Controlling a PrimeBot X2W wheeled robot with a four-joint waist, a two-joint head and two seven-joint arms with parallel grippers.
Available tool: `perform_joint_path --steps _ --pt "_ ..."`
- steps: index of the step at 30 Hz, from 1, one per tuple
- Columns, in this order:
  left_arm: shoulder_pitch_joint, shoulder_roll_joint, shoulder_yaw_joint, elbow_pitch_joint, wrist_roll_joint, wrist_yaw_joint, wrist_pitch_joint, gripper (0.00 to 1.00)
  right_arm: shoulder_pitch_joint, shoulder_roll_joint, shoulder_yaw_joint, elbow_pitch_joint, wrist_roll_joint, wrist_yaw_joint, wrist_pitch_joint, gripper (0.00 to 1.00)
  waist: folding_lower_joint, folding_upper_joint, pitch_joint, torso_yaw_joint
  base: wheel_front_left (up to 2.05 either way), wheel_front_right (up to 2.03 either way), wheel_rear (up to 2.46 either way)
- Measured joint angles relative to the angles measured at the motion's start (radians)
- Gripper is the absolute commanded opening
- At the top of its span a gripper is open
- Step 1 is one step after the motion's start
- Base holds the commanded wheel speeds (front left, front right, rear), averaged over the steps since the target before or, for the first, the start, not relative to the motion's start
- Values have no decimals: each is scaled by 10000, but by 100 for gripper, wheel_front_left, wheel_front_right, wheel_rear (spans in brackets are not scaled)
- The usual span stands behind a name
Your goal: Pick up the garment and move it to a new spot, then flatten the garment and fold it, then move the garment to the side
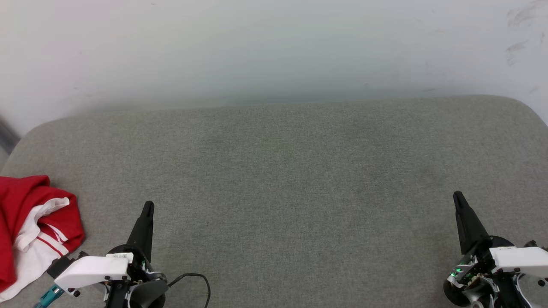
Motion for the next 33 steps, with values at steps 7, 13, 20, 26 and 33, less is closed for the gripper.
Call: perform_joint_path --steps 7,13,20,26,33 --pt "0 0 2 0 0 0 0 0 0 0 -2 0 0 0 0 0 0 0 0 0 0 0 0" --pt "0 0 0 0 0 0 0 0 0 0 -2 0 0 0 0 0 0 0 0 0 0 0 0" --pt "0 0 4 0 0 0 0 0 0 0 0 0 0 0 0 0 0 0 0 0 0 0 0" --pt "0 0 0 0 0 0 0 0 0 0 0 0 0 0 0 0 0 0 0 0 0 0 0" --pt "0 0 0 0 0 0 0 0 0 0 -2 0 0 0 0 0 0 0 0 0 0 0 0"
